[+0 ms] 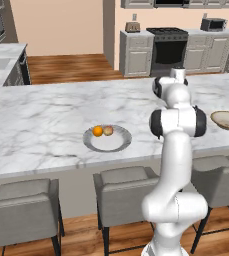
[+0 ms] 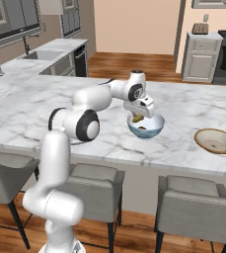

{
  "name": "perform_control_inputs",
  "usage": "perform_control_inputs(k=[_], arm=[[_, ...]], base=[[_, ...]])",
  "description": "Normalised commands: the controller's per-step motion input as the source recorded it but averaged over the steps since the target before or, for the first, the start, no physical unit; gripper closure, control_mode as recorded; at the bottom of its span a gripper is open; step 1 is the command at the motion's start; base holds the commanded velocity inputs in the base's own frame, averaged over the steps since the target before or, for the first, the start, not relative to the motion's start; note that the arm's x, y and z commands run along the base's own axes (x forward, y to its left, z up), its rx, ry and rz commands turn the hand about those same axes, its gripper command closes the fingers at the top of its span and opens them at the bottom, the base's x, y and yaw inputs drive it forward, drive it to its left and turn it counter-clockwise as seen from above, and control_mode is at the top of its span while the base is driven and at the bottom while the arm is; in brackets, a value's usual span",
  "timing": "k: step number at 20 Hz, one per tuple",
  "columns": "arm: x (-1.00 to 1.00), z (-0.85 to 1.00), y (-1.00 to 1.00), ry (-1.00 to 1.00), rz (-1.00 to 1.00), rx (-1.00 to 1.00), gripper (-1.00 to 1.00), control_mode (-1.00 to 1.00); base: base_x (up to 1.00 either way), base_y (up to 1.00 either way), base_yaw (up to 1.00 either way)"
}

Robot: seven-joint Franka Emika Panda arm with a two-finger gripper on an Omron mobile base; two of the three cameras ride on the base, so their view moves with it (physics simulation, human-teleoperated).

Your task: Take the fruits from the plate on the dining counter and place two fruits in each bowl.

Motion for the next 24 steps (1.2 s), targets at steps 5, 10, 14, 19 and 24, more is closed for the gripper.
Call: perform_control_inputs(k=[5, 10, 14, 19, 24], arm=[[0.0, -0.48, -0.02, -0.01, 0.0, 0.0, 1.0, -1.0], [0.0, -0.27, 0.0, 0.0, 0.0, 0.0, 1.0, -1.0], [0.04, -0.11, 0.0, 0.0, 0.0, 0.0, -1.0, -1.0], [0.02, -0.01, 0.0, 0.0, 0.0, 0.0, -1.0, -1.0], [0.0, 0.02, 0.0, -0.01, 0.0, 0.0, -1.0, -1.0]], base=[[0.0, 0.0, 0.0], [0.0, 0.0, 0.0], [0.0, 0.0, 0.0], [0.0, 0.0, 0.0], [0.0, 0.0, 0.0]])
